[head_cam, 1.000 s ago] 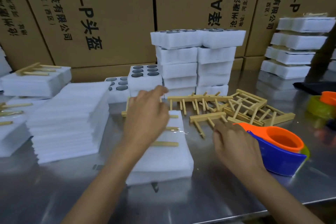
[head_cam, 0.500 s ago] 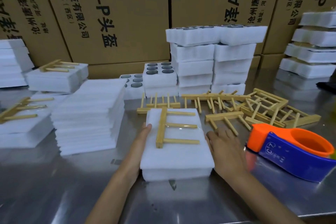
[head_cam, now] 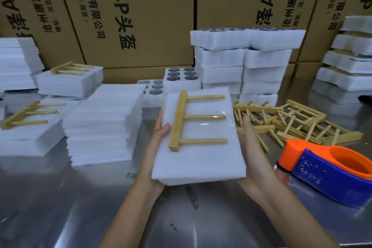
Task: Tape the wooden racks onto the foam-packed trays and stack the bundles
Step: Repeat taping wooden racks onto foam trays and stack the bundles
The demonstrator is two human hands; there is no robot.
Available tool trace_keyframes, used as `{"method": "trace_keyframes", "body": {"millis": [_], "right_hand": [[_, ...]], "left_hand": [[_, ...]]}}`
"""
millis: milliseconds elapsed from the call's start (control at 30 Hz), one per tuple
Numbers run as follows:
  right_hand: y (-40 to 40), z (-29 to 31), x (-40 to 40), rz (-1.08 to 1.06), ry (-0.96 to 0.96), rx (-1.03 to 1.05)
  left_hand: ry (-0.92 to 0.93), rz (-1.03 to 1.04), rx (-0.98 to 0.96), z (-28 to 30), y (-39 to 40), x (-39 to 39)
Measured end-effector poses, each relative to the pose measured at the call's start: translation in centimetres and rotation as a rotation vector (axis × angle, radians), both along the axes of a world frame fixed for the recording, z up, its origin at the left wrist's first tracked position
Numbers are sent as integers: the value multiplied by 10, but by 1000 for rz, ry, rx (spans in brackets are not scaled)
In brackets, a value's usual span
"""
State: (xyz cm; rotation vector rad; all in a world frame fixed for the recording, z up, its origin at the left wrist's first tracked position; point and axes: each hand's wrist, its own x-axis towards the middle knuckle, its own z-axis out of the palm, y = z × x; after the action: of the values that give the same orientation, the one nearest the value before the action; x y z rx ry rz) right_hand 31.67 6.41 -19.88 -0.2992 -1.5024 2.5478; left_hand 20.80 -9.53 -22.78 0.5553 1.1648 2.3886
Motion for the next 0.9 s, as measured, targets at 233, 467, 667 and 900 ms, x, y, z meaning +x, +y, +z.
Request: {"method": "trace_keyframes", "body": {"millis": [233,467,667,900], "right_hand": [[-18,11,-12,-115,84,-103],[-37,48,-39,-65,259,-64],[-67,61,-80,98,258,272],[-41,-46,-100,-81,-49,731]], "left_hand": [[-7,91,-10,23,-14,0],[-11,143,117,58,-32,17],[-80,416,230,103,-86,-18],[-155,873,256,132,-175,-103]]}}
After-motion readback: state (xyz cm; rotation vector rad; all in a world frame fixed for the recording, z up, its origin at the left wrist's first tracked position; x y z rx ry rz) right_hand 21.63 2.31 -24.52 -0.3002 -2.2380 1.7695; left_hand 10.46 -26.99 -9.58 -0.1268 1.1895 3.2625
